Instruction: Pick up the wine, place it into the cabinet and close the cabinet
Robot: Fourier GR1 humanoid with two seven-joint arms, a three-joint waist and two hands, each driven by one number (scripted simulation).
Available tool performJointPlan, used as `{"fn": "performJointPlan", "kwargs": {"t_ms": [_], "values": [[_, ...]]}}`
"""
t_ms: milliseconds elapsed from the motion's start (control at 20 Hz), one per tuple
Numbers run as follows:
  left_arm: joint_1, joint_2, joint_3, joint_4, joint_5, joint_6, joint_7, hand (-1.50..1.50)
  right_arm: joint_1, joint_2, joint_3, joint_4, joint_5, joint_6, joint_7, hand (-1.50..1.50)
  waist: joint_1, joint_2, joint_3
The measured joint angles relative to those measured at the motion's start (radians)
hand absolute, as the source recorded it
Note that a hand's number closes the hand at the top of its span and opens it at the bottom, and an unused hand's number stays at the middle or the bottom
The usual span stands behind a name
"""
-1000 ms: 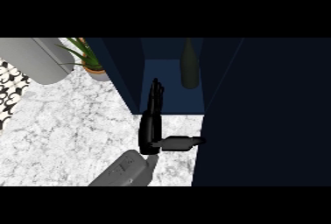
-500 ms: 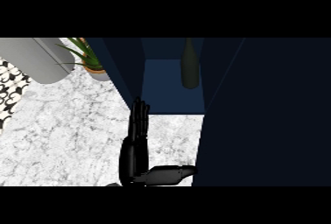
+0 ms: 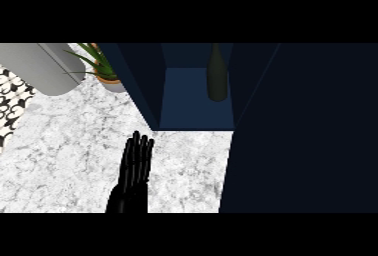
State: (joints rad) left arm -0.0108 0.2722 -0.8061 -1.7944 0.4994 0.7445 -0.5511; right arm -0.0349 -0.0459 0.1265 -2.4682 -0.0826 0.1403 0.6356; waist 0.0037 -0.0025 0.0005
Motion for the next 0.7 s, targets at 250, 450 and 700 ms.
{"fn": "performJointPlan", "kwargs": {"t_ms": [250,450,700], "values": [[0.082,0.111,0.033,-0.094,0.024,-0.103,-0.004,-1.5,0.0,0.0,0.038,0.003,-0.015,0.028,0.024,1.5,0.0,0.0,0.0],[0.142,0.194,0.083,-0.164,0.046,-0.176,0.001,-1.5,0.024,-0.011,0.069,-0.002,-0.018,0.059,0.021,1.5,-0.001,0.0,0.0],[0.2,0.26,0.163,-0.196,0.09,-0.252,-0.014,-1.5,0.051,0.02,0.157,-0.007,-0.029,0.043,0.084,1.5,-0.002,0.0,-0.001]]}}
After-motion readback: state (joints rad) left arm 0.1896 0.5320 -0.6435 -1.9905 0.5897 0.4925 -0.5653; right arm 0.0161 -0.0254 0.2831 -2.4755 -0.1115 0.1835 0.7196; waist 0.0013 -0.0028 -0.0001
